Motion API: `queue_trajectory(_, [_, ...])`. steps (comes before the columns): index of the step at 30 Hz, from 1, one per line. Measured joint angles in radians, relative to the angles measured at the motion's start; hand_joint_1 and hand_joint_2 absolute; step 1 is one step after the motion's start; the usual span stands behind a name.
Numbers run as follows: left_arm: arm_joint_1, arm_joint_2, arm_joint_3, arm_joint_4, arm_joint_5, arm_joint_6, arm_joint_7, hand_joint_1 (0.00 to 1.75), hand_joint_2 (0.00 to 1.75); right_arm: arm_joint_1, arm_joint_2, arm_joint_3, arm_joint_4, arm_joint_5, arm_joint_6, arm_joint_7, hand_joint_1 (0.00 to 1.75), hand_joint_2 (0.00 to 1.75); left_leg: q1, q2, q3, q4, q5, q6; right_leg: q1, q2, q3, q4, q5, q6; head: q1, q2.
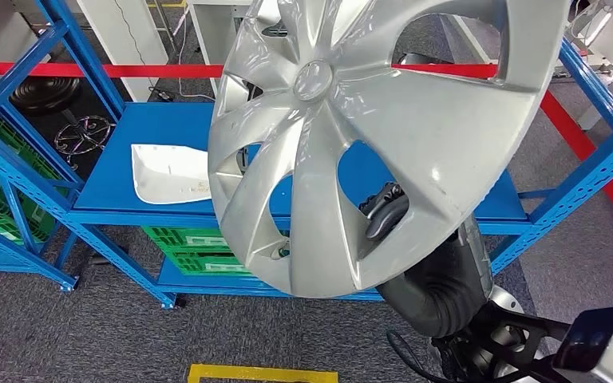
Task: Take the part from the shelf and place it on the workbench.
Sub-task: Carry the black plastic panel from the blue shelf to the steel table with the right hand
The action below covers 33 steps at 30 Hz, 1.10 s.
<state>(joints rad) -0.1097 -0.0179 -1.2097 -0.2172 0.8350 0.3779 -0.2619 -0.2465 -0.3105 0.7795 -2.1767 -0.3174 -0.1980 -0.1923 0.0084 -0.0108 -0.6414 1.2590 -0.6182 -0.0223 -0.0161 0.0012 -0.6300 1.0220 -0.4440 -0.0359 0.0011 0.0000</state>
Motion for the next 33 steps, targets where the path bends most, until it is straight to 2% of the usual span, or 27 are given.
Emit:
queue_trajectory(2, [-0.002,0.0,0.0,0.0,0.0,0.0,0.001,0.0,1.75,0.001,0.0,-0.003,0.0,0.0,0.0,0.001,1.75,1.75,-0.001,0.0,0.093,-0.143,0.045,0.006,0.001,0.002,-0.011,0.005,0.009,0.006,-0.003,0.0])
queue_trajectory(3, [-0.004,0.0,0.0,0.0,-0.001,0.0,0.001,0.0,1.75,0.002,0.0,-0.004,-0.001,0.0,0.0,0.001,1.75,1.75,-0.002,-0.001,0.126,-0.203,0.059,0.01,0.002,0.002,-0.015,0.006,0.014,0.011,-0.004,0.0])
queue_trajectory(4, [-0.005,0.0,0.0,0.0,-0.001,0.0,0.002,0.0,1.75,0.002,0.0,-0.005,-0.002,0.0,0.0,0.002,1.75,1.75,-0.004,-0.002,0.144,-0.239,0.065,0.015,0.003,0.002,-0.017,0.007,0.019,0.017,-0.004,0.0])
queue_trajectory(7, [-0.004,0.0,0.0,0.0,-0.002,-0.001,0.002,0.0,1.75,0.003,-0.001,-0.008,-0.002,0.0,-0.002,0.004,1.75,1.75,-0.008,-0.001,0.136,-0.251,0.08,0.032,0.002,0.002,-0.021,0.002,0.035,0.036,-0.003,0.0])
queue_trajectory(8, [-0.004,0.0,0.0,0.0,-0.002,-0.001,0.003,0.0,1.75,0.004,-0.001,-0.01,-0.002,0.0,-0.002,0.004,1.75,1.75,-0.007,0.001,0.132,-0.253,0.089,0.039,0.001,0.002,-0.027,0.006,0.025,0.041,-0.003,0.0])
queue_trajectory(9, [-0.004,0.0,0.0,0.0,-0.002,-0.001,0.003,0.0,1.75,0.005,-0.002,-0.01,-0.002,0.0,-0.002,0.004,1.75,1.75,-0.005,0.003,0.125,-0.255,0.1,0.045,0.001,0.002,-0.037,0.027,-0.003,0.045,-0.001,0.0])
queue_trajectory(10, [-0.005,-0.001,0.0,0.0,-0.002,-0.001,0.003,0.0,1.75,0.005,-0.003,-0.011,-0.003,0.0,-0.003,0.004,1.75,1.75,-0.003,0.005,0.116,-0.256,0.111,0.051,0.0,0.002,-0.053,0.07,-0.047,0.048,0.004,0.0])
queue_trajectory(12, [-0.006,-0.001,0.0,0.0,-0.001,-0.002,0.003,0.0,1.75,0.007,-0.004,-0.012,-0.003,0.0,-0.003,0.004,1.75,1.75,-0.004,0.007,0.09,-0.254,0.13,0.056,0.0,0.002,-0.088,0.2,-0.14,0.052,0.014,0.0])
queue_trajectory(13, [-0.006,-0.001,0.0,0.0,-0.001,-0.002,0.003,0.0,1.75,0.008,-0.004,-0.012,-0.003,0.0,-0.003,0.004,1.75,1.75,-0.006,0.007,0.076,-0.252,0.139,0.057,0.0,0.002,-0.096,0.256,-0.163,0.053,0.017,0.0])
queue_trajectory(14, [-0.006,-0.001,0.0,0.0,-0.001,-0.002,0.003,0.0,1.75,0.009,-0.005,-0.012,-0.003,0.0,-0.003,0.004,1.75,1.75,-0.007,0.007,0.062,-0.248,0.147,0.057,0.001,0.002,-0.09,0.282,-0.165,0.053,0.019,0.0])
queue_trajectory(15, [-0.006,-0.001,0.0,0.0,-0.002,-0.002,0.003,0.0,1.75,0.009,-0.005,-0.012,-0.003,0.0,-0.003,0.004,1.75,1.75,-0.008,0.007,0.048,-0.245,0.154,0.056,0.001,0.002,-0.067,0.271,-0.149,0.05,0.022,0.0])
queue_trajectory(16, [-0.006,-0.001,0.0,0.0,-0.002,-0.002,0.003,0.0,1.75,0.01,-0.005,-0.012,-0.003,0.0,-0.003,0.004,1.75,1.75,-0.009,0.007,0.036,-0.241,0.161,0.055,0.002,0.002,-0.024,0.221,-0.124,0.046,0.025,0.0])
queue_trajectory(17, [-0.006,-0.001,0.0,0.0,-0.003,-0.002,0.003,0.0,1.75,0.009,-0.005,-0.012,-0.003,0.0,-0.003,0.004,1.75,1.75,-0.01,0.006,0.025,-0.237,0.167,0.053,0.005,0.002,0.029,0.148,-0.107,0.039,0.027,0.0])
queue_trajectory(18, [-0.006,-0.002,0.0,0.0,-0.003,-0.002,0.003,0.0,1.75,0.009,-0.005,-0.012,-0.003,0.0,-0.003,0.004,1.75,1.75,-0.012,0.006,0.017,-0.235,0.174,0.05,0.008,0.002,0.079,0.071,-0.099,0.032,0.029,0.0])
queue_trajectory(19, [-0.006,-0.002,0.0,0.0,-0.003,-0.002,0.003,0.0,1.75,0.009,-0.005,-0.013,-0.003,0.0,-0.003,0.004,1.75,1.75,-0.012,0.006,0.011,-0.235,0.181,0.045,0.011,0.002,0.113,0.014,-0.097,0.026,0.031,0.0])
queue_trajectory(20, [-0.006,-0.002,0.0,0.0,-0.002,-0.002,0.003,0.0,1.75,0.009,-0.005,-0.013,-0.003,0.0,-0.004,0.004,1.75,1.75,-0.012,0.006,0.008,-0.235,0.189,0.04,0.015,0.002,0.129,-0.017,-0.1,0.022,0.031,0.0])
queue_trajectory(22, [-0.006,-0.002,0.0,0.0,-0.001,-0.002,0.003,0.0,1.75,0.01,-0.005,-0.014,-0.004,0.0,-0.004,0.005,1.75,1.75,-0.01,0.006,0.002,-0.239,0.205,0.028,0.016,0.001,0.124,-0.029,-0.087,0.013,0.032,0.0])
queue_trajectory(23, [-0.005,-0.002,0.0,0.0,-0.001,-0.002,0.003,0.0,1.75,0.009,-0.005,-0.015,-0.004,0.0,-0.005,0.005,1.75,1.75,-0.01,0.006,-0.004,-0.236,0.199,0.022,0.014,-0.001,0.118,-0.033,-0.077,0.006,0.033,0.0])
queue_trajectory(24, [-0.005,-0.001,0.0,0.0,-0.001,-0.002,0.003,0.0,1.75,0.01,-0.005,-0.016,-0.004,0.0,-0.005,0.005,1.75,1.75,-0.01,0.006,-0.012,-0.221,0.176,0.017,0.011,-0.004,0.109,-0.037,-0.065,-0.002,0.031,0.0])
queue_trajectory(25, [-0.004,-0.001,0.0,0.0,-0.002,-0.002,0.003,0.0,1.75,0.01,-0.005,-0.017,-0.004,0.0,-0.005,0.005,1.75,1.75,-0.008,0.005,-0.022,-0.189,0.137,0.011,0.007,-0.006,0.098,-0.04,-0.053,-0.007,0.026,0.0])
queue_trajectory(27, [-0.003,-0.001,0.0,0.0,-0.002,-0.002,0.004,0.0,1.75,0.011,-0.005,-0.019,-0.005,0.0,-0.006,0.004,1.75,1.75,-0.003,0.006,-0.043,-0.076,0.039,0.001,0.007,-0.009,0.073,-0.037,-0.034,-0.011,0.012,0.0])
queue_trajectory(28, [-0.003,-0.001,0.0,0.0,-0.003,-0.002,0.004,0.0,1.75,0.011,-0.005,-0.019,-0.005,0.0,-0.006,0.004,1.75,1.75,-0.001,0.006,-0.048,-0.017,0.012,-0.002,0.007,-0.009,0.058,-0.034,-0.025,-0.011,0.007,0.0])
queue_trajectory(29, [-0.004,-0.001,0.0,0.0,-0.003,-0.002,0.004,0.0,1.75,0.012,-0.005,-0.019,-0.005,0.0,-0.006,0.004,1.75,1.75,0.0,0.006,-0.044,0.023,0.008,-0.005,0.007,-0.01,0.043,-0.029,-0.015,-0.01,0.003,0.0])
queue_trajectory(30, [-0.004,-0.001,0.0,0.0,-0.003,-0.002,0.005,0.0,1.75,0.013,-0.005,-0.019,-0.005,0.0,-0.007,0.004,1.75,1.75,0.0,0.006,-0.027,0.033,0.027,-0.007,0.007,-0.01,0.026,-0.024,-0.006,-0.008,0.001,0.0])
queue_trajectory(31, [-0.004,0.0,0.0,0.0,-0.003,-0.002,0.005,0.0,1.75,0.014,-0.005,-0.02,-0.005,0.0,-0.008,0.004,1.75,1.75,0.0,0.006,0.004,0.01,0.058,-0.007,0.007,-0.01,0.008,-0.017,0.002,-0.006,-0.001,0.0])
queue_trajectory(32, [-0.005,0.0,0.0,0.0,-0.003,-0.002,0.005,0.0,1.75,0.015,-0.005,-0.02,-0.005,0.0,-0.009,0.003,1.75,1.75,0.0,0.006,0.05,-0.045,0.081,-0.006,0.007,-0.01,-0.008,-0.009,0.01,-0.003,-0.003,0.0])
queue_trajectory(33, [-0.006,0.0,0.0,0.0,-0.003,-0.002,0.005,0.0,1.75,0.016,-0.005,-0.021,-0.005,-0.002,-0.011,0.003,1.75,1.75,-0.001,0.005,0.104,-0.118,0.082,-0.003,0.008,-0.009,-0.022,-0.001,0.016,0.001,-0.005,0.0])
